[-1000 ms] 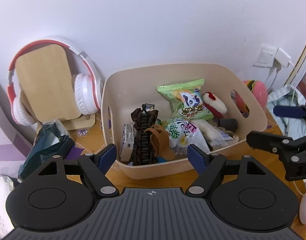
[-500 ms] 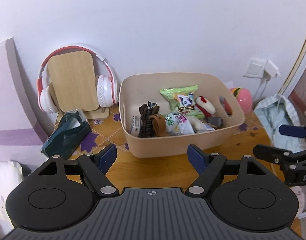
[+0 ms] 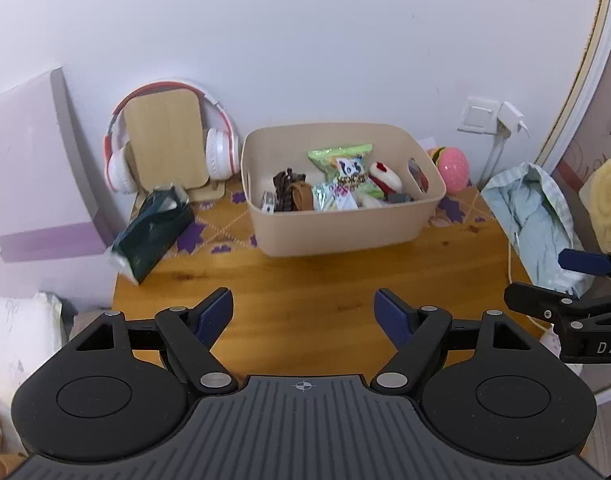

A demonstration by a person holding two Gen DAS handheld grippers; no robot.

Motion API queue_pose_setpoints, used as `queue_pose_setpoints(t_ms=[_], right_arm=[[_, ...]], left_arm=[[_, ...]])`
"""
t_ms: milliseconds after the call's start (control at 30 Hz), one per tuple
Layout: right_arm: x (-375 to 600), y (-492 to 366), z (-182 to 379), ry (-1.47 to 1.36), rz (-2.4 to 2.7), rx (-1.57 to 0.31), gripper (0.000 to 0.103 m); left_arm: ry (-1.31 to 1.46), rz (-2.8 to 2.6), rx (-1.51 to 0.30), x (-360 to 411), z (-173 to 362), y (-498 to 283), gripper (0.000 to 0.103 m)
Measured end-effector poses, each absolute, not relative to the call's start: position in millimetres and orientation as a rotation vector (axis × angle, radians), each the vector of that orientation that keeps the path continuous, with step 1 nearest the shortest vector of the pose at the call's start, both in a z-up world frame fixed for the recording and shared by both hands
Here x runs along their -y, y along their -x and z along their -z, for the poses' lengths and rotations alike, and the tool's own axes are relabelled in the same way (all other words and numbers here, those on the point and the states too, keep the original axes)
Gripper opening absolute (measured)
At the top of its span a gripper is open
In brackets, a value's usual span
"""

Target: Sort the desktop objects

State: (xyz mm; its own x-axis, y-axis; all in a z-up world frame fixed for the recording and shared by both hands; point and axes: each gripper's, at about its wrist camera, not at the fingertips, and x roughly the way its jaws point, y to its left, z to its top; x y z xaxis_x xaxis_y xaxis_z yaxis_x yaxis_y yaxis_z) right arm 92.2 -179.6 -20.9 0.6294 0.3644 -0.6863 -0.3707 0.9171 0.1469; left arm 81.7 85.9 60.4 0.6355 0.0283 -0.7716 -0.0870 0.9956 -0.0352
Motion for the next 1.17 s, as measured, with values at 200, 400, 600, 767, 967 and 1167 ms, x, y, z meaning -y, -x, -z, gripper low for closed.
queue_pose_setpoints(t_ms=[200, 400, 600, 767, 967, 1167], right_arm=[[189, -56, 22, 0.015, -0.407, -0.826, 0.103], [197, -25, 12, 0.043, -0.411, -0.825, 0.103], [199, -3, -3, 0.057, -0.420, -0.826, 0.103], [198, 10, -9, 0.064, -0.434, -0.833, 0.103], [197, 18, -10, 0.066, -0.436, -0.852, 0.103], [199, 20, -11, 0.065, -0.420, -0.850, 0.103]], left_arm=[[0.072, -0.073, -0.886, -76, -73, -50, 0.079], [0.129, -0.052, -0.929, -74, -85, -23, 0.079], [0.124, -0.039, -0.950, -67, -95, 3, 0.079], [0.132, -0.006, -0.972, -59, -97, 14, 0.079], [0.134, -0.005, -0.974, -58, -97, 19, 0.079], [0.127, 0.005, -0.963, -59, -98, 20, 0.079]])
